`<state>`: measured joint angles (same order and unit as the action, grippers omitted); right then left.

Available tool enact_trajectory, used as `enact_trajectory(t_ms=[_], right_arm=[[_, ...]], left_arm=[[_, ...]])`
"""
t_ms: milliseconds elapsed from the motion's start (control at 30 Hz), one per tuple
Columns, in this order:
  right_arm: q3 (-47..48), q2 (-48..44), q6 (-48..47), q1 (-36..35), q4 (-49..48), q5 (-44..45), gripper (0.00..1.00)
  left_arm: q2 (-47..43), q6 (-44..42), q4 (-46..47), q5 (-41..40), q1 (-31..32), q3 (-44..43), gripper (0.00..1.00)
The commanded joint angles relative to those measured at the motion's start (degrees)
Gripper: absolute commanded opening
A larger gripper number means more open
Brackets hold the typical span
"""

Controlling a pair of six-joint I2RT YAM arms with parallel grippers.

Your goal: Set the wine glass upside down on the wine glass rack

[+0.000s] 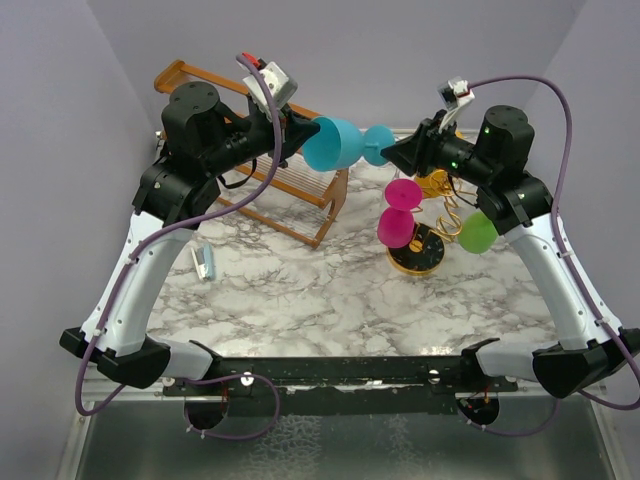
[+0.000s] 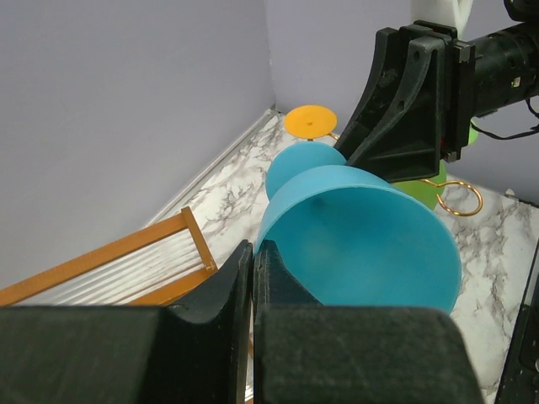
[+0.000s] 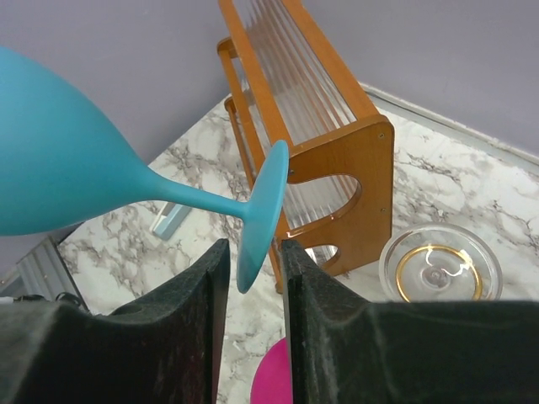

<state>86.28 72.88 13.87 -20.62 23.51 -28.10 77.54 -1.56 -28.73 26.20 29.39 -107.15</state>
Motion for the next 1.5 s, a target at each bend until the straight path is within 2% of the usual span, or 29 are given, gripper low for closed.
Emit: enact_trajectory(t_ms=[0, 233, 367, 667, 800, 933, 1033, 1267, 1467], right_arm=[[0.6, -0.1, 1.2, 0.1, -2.1, 0.9, 0.27], [0.9, -0.5, 1.3, 0.2, -2.2, 3.5, 0.08], [1.0, -0.9, 0.7, 0.7, -2.3, 5.0, 0.01], [1.0, -2.1, -1.2, 2.5, -2.7, 7.5, 0.01], [0.1, -3.1, -3.9, 2.9, -3.6, 8.1, 0.01], [-0.8, -4.2, -9.0, 2.9, -4.1, 7.6, 0.01], [-0.9, -4.8, -14.8, 2.9, -3.8, 4.8, 0.01], [1.3, -6.6, -33.1, 2.9, 3.0, -5.6, 0.01], [3.0, -7.8, -42.6, 2.8, 11.5, -14.8, 0.01]], left_arm=[[-0.8, 1.3, 2.6, 2.0, 0.1, 0.0, 0.0], [-1.0, 0.7, 2.7, 2.3, 0.1, 0.7, 0.0], [-1.5, -0.6, 2.4, 3.3, 0.1, 1.8, 0.07], [-4.7, -6.5, -0.9, 1.3, 0.1, 5.4, 0.31], [-6.6, -10.4, -3.6, -2.3, 0.1, 6.9, 0.48], [-8.5, -14.7, -6.4, -5.9, 0.1, 8.6, 0.63], [-9.9, -17.5, -7.9, -8.2, 0.1, 9.8, 0.71], [-11.8, -19.8, -7.0, -16.8, 0.1, 12.0, 0.84], [-11.8, -21.0, -5.7, -21.5, 0.1, 13.2, 0.88]])
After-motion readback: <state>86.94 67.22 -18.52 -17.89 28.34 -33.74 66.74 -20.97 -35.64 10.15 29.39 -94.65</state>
